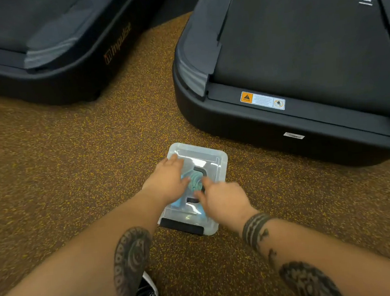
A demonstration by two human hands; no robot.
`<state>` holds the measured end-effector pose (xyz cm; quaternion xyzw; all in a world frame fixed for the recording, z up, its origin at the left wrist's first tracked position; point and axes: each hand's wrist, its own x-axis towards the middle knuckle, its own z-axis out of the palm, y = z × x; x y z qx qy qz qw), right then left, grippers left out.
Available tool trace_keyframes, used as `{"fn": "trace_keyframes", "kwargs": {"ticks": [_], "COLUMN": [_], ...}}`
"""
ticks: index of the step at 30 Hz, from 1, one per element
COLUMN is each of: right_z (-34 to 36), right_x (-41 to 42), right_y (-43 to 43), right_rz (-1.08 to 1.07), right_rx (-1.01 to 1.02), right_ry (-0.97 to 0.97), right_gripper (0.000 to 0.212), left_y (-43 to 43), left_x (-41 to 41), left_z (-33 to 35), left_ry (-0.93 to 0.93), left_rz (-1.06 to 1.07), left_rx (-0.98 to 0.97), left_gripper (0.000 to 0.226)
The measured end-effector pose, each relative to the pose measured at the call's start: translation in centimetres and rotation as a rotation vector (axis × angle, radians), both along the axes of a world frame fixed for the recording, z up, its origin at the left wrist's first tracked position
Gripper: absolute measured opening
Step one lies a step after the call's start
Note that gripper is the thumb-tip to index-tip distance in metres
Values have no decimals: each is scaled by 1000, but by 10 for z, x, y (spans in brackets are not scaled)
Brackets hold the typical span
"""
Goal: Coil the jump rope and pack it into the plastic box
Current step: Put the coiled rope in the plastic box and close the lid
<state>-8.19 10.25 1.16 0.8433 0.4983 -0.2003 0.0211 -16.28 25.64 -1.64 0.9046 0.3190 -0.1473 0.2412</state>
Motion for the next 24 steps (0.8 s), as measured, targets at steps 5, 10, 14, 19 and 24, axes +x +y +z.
{"fn": "trace_keyframes", "kwargs": {"ticks": [5,10,14,19,24], "right_z": [-10,-33,-41,-41,-43], "right_x": [62,99,106,112,116], "right_y": [32,58,77,79,82], "right_rz": [-379,-453,-489,-635,-895], "right_rx": [182,126,-69,-40,33], "right_ry": [187,270,385,538,777], "right_gripper": [43,54,59,61,50], "left_y": [19,31,38,46,43], "left_x": [39,65,78,88,89], "left_z": [-3,0,-9,-24,-24], "left_ry": [-59,98,247,279,260], "left_rz": [150,67,4,-30,-12], "left_rx": [94,133,152,120,118], "left_gripper": [53,79,80,84,92]}}
